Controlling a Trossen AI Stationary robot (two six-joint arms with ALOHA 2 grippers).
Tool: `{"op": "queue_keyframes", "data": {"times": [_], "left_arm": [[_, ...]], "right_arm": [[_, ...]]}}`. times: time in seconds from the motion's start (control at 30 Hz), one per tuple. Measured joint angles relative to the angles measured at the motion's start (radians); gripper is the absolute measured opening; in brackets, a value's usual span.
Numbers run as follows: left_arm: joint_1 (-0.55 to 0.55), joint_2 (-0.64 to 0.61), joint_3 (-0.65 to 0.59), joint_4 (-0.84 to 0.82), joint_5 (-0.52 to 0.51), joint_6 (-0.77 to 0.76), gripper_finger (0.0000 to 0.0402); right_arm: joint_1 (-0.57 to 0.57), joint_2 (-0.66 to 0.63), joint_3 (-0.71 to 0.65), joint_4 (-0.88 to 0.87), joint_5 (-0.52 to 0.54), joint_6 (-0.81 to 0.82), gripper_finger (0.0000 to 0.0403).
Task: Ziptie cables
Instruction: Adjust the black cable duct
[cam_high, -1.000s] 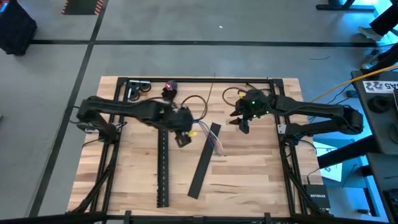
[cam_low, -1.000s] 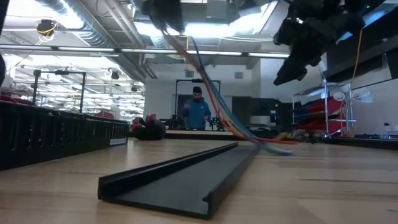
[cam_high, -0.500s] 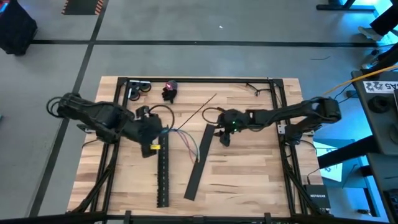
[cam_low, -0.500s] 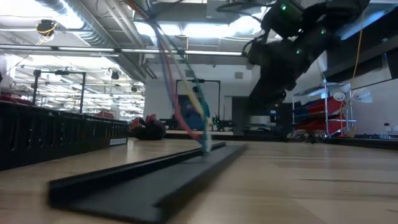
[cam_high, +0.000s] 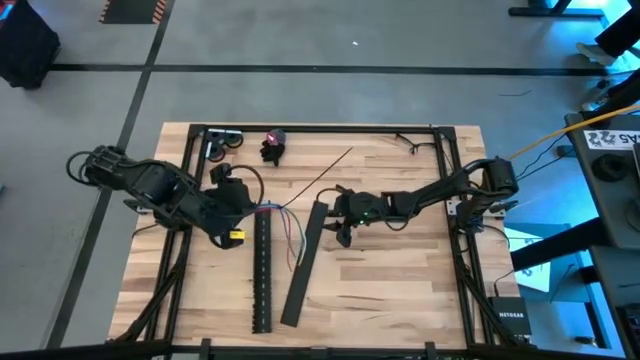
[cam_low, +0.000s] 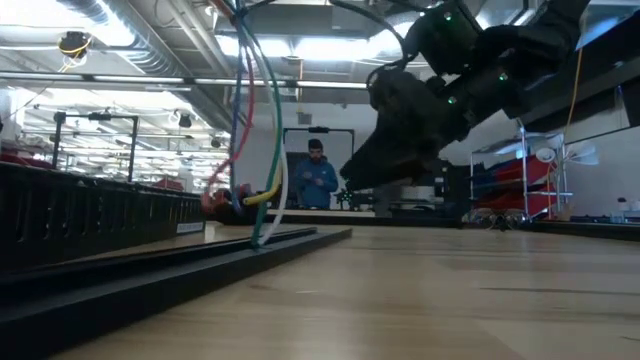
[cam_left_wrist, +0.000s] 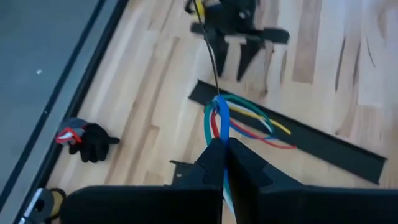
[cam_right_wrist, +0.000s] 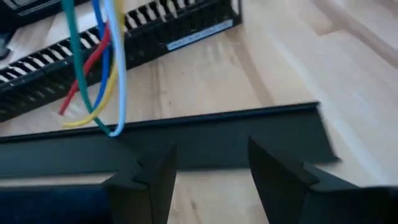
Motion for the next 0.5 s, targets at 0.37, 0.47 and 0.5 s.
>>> {"op": "queue_keyframes", "data": {"times": [0.37, 0.47, 0.5], "left_arm": [[-0.007, -0.076, 0.0, 0.046, -0.116, 0.022, 0.0001], [-0.007, -0.083, 0.0, 0.044, -0.122, 0.01, 0.0001], [-0.007, -0.084, 0.0, 0.041, -0.122, 0.005, 0.0001]], "right_arm": [[0.025, 0.147, 0.159, -0.119, 0.044, -0.05, 0.0098], [0.022, 0.179, 0.192, -0.223, 0.044, -0.077, 0.0064], [0.022, 0.183, 0.201, -0.252, 0.047, -0.094, 0.0054]]}}
